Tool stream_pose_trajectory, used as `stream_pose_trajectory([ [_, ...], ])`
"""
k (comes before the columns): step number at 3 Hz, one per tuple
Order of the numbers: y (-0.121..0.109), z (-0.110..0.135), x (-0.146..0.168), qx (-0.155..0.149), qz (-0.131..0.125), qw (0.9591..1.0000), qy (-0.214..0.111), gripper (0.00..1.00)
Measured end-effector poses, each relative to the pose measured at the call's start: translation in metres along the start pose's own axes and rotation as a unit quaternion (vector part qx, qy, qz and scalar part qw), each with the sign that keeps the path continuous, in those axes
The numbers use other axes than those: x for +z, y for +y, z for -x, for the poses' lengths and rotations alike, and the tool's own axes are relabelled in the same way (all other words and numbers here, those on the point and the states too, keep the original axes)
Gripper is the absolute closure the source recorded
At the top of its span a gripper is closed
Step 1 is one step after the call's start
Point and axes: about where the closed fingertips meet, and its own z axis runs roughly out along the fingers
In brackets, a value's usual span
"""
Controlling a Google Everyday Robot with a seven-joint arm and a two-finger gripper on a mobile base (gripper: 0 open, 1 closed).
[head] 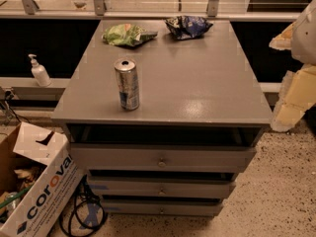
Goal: Pick redbull can
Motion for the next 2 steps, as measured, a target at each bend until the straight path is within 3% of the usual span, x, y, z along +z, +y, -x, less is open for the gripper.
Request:
stream_pose_trajectory([
  [2,-0.0083,0.0031,-0.0004,-0.001,-0.002,0.9999,-0.014,0.0],
])
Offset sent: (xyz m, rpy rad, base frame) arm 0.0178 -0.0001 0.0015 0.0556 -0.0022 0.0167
